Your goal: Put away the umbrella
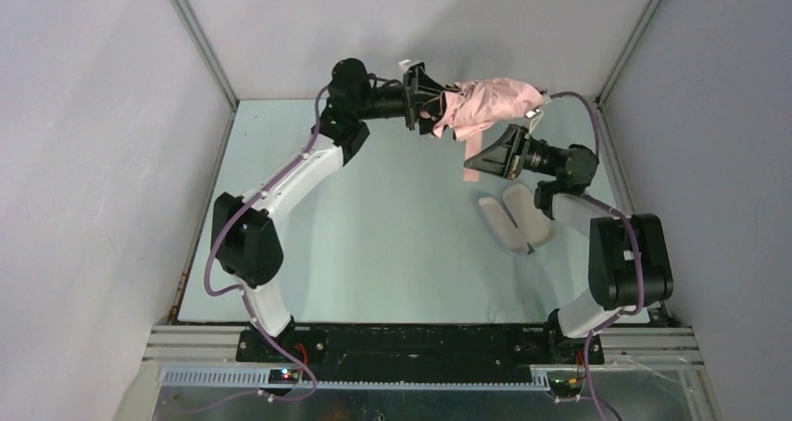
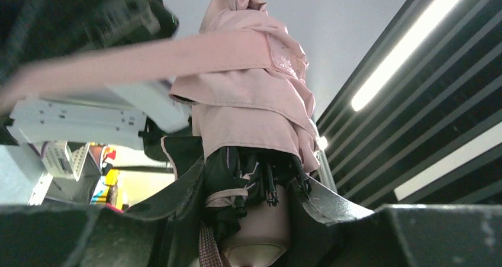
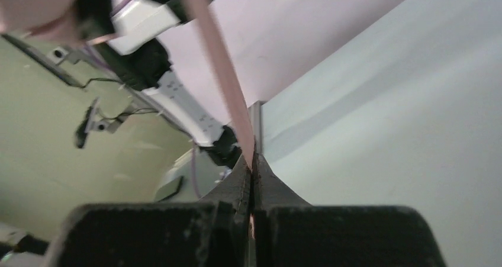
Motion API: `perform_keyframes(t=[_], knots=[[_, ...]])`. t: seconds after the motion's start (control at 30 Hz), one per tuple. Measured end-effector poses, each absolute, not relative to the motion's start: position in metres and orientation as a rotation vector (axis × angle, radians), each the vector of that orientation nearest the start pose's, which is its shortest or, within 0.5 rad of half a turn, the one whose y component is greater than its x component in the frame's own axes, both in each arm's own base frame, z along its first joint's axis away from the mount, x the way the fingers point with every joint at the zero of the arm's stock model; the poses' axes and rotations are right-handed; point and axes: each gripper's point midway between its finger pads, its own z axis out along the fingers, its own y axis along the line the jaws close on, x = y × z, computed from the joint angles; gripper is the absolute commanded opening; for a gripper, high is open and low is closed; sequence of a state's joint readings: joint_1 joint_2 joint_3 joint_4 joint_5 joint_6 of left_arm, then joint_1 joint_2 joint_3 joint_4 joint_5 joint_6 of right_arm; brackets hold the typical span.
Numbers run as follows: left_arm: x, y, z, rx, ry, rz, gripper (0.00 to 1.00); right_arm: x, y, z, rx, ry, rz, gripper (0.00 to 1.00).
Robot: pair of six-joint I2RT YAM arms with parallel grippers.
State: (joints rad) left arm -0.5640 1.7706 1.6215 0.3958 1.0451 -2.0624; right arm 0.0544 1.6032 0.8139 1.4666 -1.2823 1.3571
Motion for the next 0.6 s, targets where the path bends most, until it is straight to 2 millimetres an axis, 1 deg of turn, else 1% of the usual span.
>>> perform_keyframes(t=[0.07, 0.13, 0.27, 0.33, 0.43, 0.5, 0.6], knots=[[0.303, -0.377, 0.443, -0.302, 2.235, -2.497, 0.0, 0.289, 0.208, 0.3, -0.561, 1.547, 1.762, 0.0], [0.316, -0.377, 0.436, -0.319, 2.236, -2.472, 0.0, 0.276, 0.217, 0.312, -0.555, 1.549, 1.818, 0.0], [0.328, -0.376, 0.423, -0.267, 2.229, -2.371, 0.0, 0.269, 0.217, 0.326, -0.448, 1.579, 1.906, 0.0], [0.332, -0.374, 0.418, -0.195, 2.225, -2.284, 0.0, 0.266, 0.216, 0.335, -0.401, 1.583, 1.942, 0.0], [0.334, -0.368, 0.404, -0.128, 2.246, -2.177, 0.0, 0.262, 0.213, 0.347, -0.354, 1.582, 1.978, 0.0], [0.336, -0.363, 0.388, -0.115, 2.287, -2.106, 0.0, 0.261, 0.211, 0.354, -0.331, 1.586, 1.997, 0.0], [0.333, -0.358, 0.365, -0.101, 2.372, -2.002, 0.0, 0.262, 0.21, 0.363, -0.297, 1.606, 2.038, 0.0]])
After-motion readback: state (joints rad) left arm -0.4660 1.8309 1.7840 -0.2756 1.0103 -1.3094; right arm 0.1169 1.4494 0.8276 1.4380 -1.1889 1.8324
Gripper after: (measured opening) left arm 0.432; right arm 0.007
